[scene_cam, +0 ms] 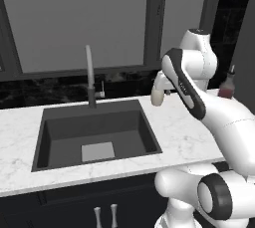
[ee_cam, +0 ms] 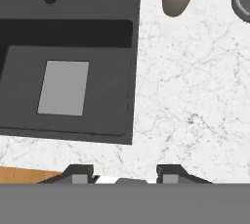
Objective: Pick the tongs from the drawer and place it on the counter.
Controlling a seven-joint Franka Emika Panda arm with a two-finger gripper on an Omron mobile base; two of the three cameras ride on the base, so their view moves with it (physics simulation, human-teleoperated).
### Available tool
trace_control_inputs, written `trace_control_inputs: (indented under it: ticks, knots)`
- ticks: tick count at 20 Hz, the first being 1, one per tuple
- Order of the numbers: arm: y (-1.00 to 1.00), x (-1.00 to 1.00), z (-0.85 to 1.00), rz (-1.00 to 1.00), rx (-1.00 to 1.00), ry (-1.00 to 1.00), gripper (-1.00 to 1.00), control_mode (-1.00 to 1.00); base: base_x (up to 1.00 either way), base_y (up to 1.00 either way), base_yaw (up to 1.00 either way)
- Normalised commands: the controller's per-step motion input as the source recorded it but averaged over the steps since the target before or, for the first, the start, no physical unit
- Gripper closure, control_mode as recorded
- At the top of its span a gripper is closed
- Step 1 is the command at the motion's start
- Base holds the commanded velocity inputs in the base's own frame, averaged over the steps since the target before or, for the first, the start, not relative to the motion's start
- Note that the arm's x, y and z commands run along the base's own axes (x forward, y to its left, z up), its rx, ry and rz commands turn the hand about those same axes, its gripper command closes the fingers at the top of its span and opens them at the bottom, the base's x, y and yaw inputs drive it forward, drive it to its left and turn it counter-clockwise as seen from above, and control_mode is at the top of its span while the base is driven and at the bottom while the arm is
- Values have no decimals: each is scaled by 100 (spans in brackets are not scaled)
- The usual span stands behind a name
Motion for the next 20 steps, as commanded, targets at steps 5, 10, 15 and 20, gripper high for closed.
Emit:
trace_control_inputs:
  ticks: [5,10,15,20]
  knots:
    - [0,-44,-13,0,0,1,-100,-100,0,0,0]
    - [0,-89,-52,0,0,-1,-100,-100,0,0,0]
    - [0,-42,-70,0,0,-1,-100,-100,0,0,0]
    - [0,-7,-24,0,0,0,-100,100,0,0,0]
